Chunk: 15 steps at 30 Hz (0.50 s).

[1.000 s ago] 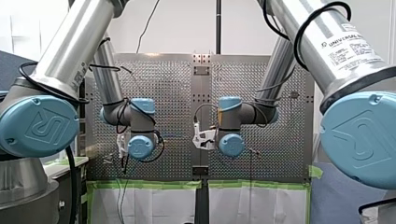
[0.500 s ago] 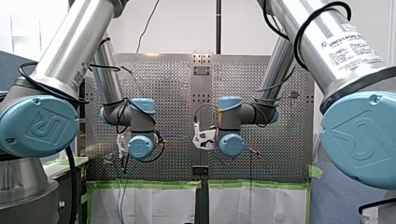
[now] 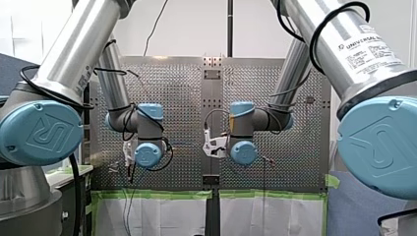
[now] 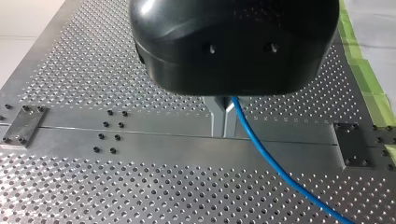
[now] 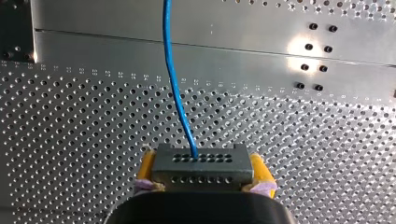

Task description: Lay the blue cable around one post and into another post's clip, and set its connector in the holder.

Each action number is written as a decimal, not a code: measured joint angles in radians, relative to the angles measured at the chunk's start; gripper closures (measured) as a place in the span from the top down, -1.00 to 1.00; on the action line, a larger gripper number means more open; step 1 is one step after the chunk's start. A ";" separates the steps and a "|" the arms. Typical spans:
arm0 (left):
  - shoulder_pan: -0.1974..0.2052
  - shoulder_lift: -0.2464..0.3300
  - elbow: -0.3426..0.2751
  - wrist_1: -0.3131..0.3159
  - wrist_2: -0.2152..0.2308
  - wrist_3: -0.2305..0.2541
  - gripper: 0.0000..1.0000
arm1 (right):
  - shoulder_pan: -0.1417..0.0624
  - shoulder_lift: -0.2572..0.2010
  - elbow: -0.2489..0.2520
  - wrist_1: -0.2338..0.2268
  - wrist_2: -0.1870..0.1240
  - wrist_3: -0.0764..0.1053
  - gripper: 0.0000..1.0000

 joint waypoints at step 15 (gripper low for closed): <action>0.000 -0.008 -0.006 0.007 -0.003 0.004 -0.98 | 0.000 0.000 0.000 0.001 0.000 0.000 -1.00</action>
